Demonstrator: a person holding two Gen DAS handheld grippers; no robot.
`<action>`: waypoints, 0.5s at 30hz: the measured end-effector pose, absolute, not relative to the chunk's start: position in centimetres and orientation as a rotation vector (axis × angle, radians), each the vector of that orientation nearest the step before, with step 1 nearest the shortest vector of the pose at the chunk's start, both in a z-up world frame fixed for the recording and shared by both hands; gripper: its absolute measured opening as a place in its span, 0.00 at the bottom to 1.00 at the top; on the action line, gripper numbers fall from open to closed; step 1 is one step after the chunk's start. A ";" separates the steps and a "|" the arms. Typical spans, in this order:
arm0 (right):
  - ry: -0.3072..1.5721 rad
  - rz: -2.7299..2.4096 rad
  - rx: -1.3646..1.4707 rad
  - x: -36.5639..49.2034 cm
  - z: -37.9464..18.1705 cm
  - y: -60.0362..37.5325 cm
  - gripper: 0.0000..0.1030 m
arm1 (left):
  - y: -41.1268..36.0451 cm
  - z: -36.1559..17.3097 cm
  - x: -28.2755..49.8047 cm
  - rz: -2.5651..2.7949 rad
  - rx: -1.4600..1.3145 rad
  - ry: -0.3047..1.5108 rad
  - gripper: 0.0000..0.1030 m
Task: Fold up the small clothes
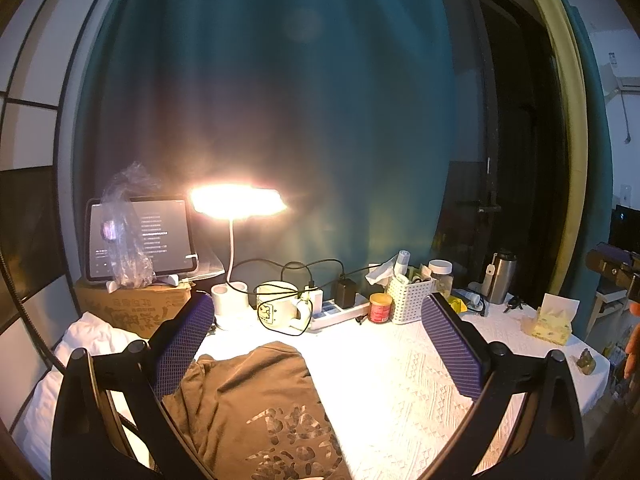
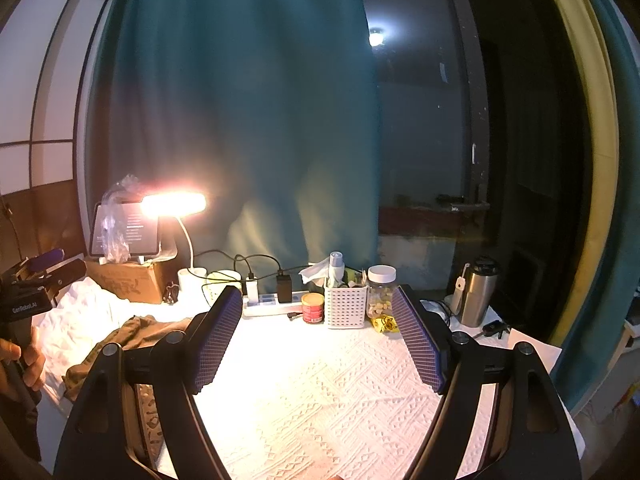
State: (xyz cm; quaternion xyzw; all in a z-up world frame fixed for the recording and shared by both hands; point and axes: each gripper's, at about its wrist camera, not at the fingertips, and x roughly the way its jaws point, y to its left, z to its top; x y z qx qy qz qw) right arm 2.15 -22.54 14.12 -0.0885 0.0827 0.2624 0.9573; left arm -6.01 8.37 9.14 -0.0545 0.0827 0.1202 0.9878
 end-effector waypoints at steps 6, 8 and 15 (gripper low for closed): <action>0.169 0.532 -0.178 2.2 14.1 -22.6 0.78 | 8.3 9.1 -6.1 0.247 -0.111 0.174 0.99; 0.169 0.532 -0.178 2.1 14.1 -22.6 0.78 | 8.4 9.0 -6.1 0.250 -0.113 0.175 0.99; 0.173 0.537 -0.184 2.2 14.0 -22.5 0.78 | 8.6 8.9 -6.0 0.263 -0.117 0.178 0.99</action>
